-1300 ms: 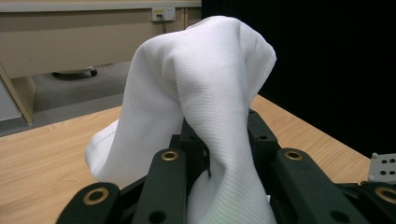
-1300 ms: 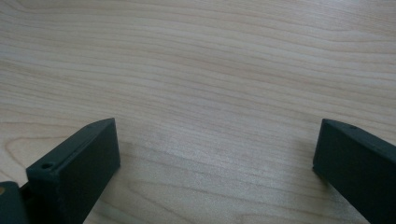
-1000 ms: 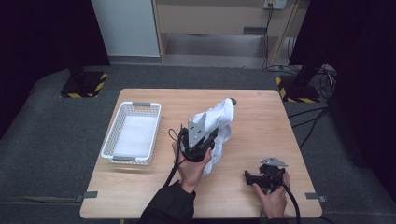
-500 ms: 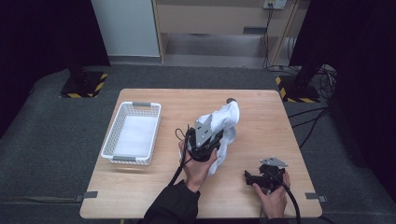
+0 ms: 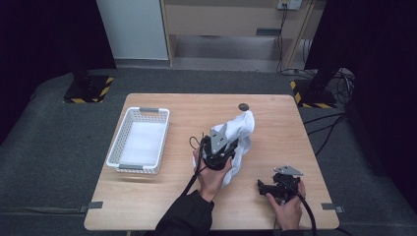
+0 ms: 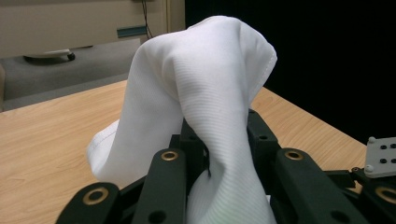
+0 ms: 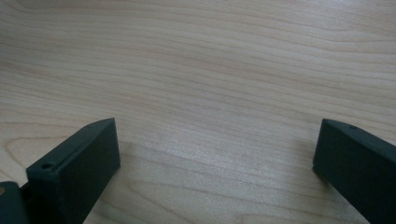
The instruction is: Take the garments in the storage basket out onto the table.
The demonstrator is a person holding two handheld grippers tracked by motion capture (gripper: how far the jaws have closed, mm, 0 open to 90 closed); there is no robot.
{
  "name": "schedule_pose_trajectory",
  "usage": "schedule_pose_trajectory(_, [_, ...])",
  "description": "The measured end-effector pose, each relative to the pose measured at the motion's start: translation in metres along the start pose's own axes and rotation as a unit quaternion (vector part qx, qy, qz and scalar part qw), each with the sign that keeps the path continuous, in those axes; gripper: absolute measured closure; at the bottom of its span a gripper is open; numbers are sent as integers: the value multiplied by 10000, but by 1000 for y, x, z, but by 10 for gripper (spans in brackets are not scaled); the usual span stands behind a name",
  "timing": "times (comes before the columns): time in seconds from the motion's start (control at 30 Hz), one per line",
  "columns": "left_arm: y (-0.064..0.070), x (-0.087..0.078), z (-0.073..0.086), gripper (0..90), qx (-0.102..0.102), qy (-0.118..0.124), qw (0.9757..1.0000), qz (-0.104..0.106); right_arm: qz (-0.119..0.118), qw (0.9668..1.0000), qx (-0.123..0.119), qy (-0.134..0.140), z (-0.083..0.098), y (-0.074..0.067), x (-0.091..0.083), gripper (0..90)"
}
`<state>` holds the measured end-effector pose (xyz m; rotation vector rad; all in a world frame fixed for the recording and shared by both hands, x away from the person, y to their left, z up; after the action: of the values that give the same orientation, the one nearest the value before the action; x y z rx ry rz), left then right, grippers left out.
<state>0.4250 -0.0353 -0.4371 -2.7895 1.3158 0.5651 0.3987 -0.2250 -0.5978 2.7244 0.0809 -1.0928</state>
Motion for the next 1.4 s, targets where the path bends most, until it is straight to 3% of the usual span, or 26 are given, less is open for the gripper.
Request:
schedule_pose_trajectory(0.57, [-2,15,22,721,-97,-175,9998,56,1,10000,3,-2,0,0,0,7])
schedule_pose_trajectory(1.4, [-1,25,34,716,-79,-333,9994,85,0,10000,3,-1,0,0,0,6])
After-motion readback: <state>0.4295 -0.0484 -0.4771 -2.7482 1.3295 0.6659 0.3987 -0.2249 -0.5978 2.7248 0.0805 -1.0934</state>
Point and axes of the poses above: each handheld gripper's, and its own axes: x roughly forward along the jaws, z roughly out of its underside, y roughly to its right, the point moved 8 cm from there along x, roughly forward along the jaws, and after that the axes turned 14 degrees about z, right-handed, at the moved point
